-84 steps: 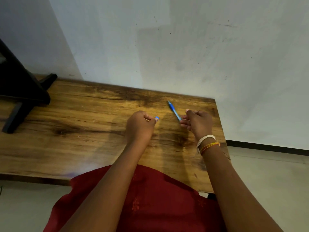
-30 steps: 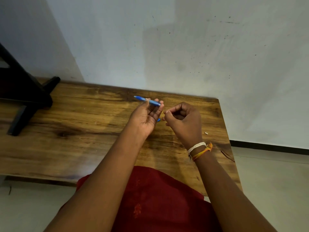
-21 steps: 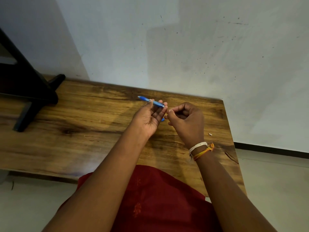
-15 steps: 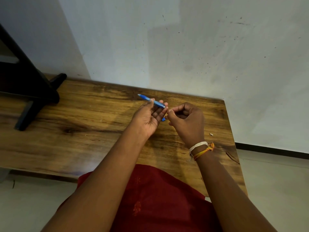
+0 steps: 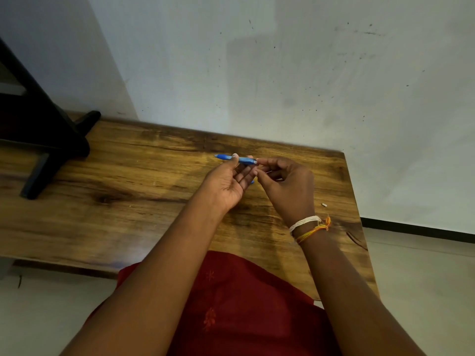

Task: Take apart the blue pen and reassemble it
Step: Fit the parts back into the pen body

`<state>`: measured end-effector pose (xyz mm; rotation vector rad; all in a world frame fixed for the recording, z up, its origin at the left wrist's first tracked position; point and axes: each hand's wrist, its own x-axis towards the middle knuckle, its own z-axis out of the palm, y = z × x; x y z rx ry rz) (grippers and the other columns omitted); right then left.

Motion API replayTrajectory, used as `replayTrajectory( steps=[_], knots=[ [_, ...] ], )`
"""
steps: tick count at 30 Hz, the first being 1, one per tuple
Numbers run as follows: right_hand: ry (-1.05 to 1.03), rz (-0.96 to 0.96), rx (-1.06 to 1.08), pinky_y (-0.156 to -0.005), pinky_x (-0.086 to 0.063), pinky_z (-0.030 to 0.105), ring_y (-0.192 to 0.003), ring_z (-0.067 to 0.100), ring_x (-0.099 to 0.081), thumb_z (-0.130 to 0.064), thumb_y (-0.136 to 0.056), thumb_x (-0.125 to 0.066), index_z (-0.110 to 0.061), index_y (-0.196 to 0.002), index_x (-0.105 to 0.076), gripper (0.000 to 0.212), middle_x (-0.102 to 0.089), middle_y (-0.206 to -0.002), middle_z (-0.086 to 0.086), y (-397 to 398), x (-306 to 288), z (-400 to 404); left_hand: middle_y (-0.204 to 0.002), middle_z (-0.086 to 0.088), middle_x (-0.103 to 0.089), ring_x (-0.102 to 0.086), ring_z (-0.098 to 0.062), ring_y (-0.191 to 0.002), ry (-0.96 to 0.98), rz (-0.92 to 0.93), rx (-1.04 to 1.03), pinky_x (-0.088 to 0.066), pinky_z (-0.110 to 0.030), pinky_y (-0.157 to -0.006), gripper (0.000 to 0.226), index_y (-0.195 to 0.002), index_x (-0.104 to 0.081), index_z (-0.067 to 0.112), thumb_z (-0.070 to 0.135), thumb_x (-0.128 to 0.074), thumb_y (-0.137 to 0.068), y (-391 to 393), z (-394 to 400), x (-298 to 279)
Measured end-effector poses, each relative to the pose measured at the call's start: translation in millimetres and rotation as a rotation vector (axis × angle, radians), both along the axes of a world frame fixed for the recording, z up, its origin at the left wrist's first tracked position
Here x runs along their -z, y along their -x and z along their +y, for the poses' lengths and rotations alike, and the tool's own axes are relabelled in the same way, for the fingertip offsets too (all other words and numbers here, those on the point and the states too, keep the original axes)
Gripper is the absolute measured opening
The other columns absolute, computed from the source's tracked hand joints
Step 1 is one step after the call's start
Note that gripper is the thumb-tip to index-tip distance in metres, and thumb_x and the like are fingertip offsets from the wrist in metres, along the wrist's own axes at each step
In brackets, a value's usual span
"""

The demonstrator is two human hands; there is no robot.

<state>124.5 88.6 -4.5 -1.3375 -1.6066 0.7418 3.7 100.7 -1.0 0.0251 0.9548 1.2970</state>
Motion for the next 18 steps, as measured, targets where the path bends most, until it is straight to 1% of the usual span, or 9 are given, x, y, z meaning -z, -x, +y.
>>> replayTrajectory(
  steps=[3,7,9,10,12,14,15,16,18],
  knots=[
    [0.016,0.012,0.003,-0.058,-0.047,0.007,-0.066,-0.005,-0.063,-0.009,-0.079,-0.075,-0.022,-0.098,-0.074,0.024,-0.068,-0.078,-0.015,-6,-1,1,-0.078,-0.015,-0.067,-0.069,-0.016,-0.050,0.015,0.001,-0.001,-0.058,-0.025,-0.050,0.015,-0.092,-0.054,0.001,0.012,-0.047,-0.099,-7,0,-1],
    [0.035,0.013,0.008,-0.058,-0.048,0.008,-0.066,-0.002,-0.064,-0.008,-0.079,-0.075,-0.019,-0.099,-0.075,0.023,-0.071,-0.080,-0.009,-9,-1,1,-0.075,-0.016,-0.067,-0.069,-0.016,-0.051,0.023,0.009,0.009,-0.058,-0.025,-0.050,0.016,-0.096,-0.054,-0.001,0.012,-0.047,-0.099,-9,-1,0],
    [0.049,0.009,0.017,-0.058,-0.049,0.009,-0.067,-0.002,-0.065,-0.009,-0.078,-0.076,-0.018,-0.099,-0.074,0.023,-0.071,-0.079,-0.009,-10,-1,2,-0.072,-0.016,-0.069,-0.070,-0.016,-0.053,0.020,0.002,0.012,-0.058,-0.025,-0.050,0.017,-0.101,-0.054,-0.003,0.012,-0.046,-0.099,-9,-1,-1],
    [0.055,-0.002,0.025,-0.059,-0.049,0.009,-0.066,-0.002,-0.065,-0.009,-0.078,-0.076,-0.018,-0.100,-0.073,0.024,-0.071,-0.079,-0.009,-12,0,2,-0.072,-0.017,-0.070,-0.071,-0.017,-0.055,0.019,-0.006,0.015,-0.058,-0.026,-0.051,0.019,-0.106,-0.054,-0.004,0.012,-0.046,-0.099,-9,-2,-1],
    [0.066,-0.032,0.058,-0.060,-0.050,0.010,-0.066,0.000,-0.065,-0.012,-0.078,-0.076,-0.017,-0.104,-0.072,0.027,-0.070,-0.078,-0.007,-18,0,4,-0.082,-0.019,-0.070,-0.071,-0.018,-0.058,0.016,-0.023,0.024,-0.059,-0.026,-0.054,0.023,-0.112,-0.054,-0.005,0.012,-0.046,-0.099,-10,-2,-2],
    [0.082,-0.046,0.085,-0.063,-0.054,0.014,-0.068,0.003,-0.067,-0.012,-0.078,-0.076,-0.016,-0.106,-0.071,0.028,-0.070,-0.078,-0.006,-28,-1,6,-0.090,-0.020,-0.068,-0.072,-0.018,-0.058,0.012,-0.040,0.030,-0.060,-0.026,-0.056,0.027,-0.119,-0.053,-0.005,0.011,-0.046,-0.099,-12,-2,-3],
    [0.094,-0.055,0.098,-0.064,-0.056,0.018,-0.070,0.007,-0.069,-0.011,-0.079,-0.075,-0.016,-0.106,-0.071,0.028,-0.070,-0.078,-0.006,-33,-1,7,-0.090,-0.020,-0.068,-0.071,-0.018,-0.057,0.011,-0.046,0.031,-0.060,-0.026,-0.056,0.029,-0.123,-0.052,-0.005,0.011,-0.046,-0.099,-13,-2,-4],
    [0.108,-0.072,0.118,-0.066,-0.057,0.022,-0.071,0.010,-0.070,-0.011,-0.079,-0.075,-0.015,-0.106,-0.071,0.028,-0.071,-0.079,-0.004,-40,-1,9,-0.087,-0.020,-0.069,-0.071,-0.018,-0.057,0.011,-0.051,0.033,-0.060,-0.026,-0.055,0.030,-0.124,-0.051,-0.005,0.011,-0.046,-0.099,-14,-2,-5],
    [0.142,-0.121,0.177,-0.072,-0.057,0.025,-0.075,0.015,-0.071,-0.010,-0.080,-0.073,-0.014,-0.104,-0.071,0.025,-0.072,-0.081,0.000,-54,1,12,-0.075,-0.020,-0.072,-0.072,-0.018,-0.057,0.017,-0.066,0.046,-0.059,-0.026,-0.053,0.026,-0.119,-0.053,-0.005,0.010,-0.048,-0.098,-18,-2,-6]
  ],
)
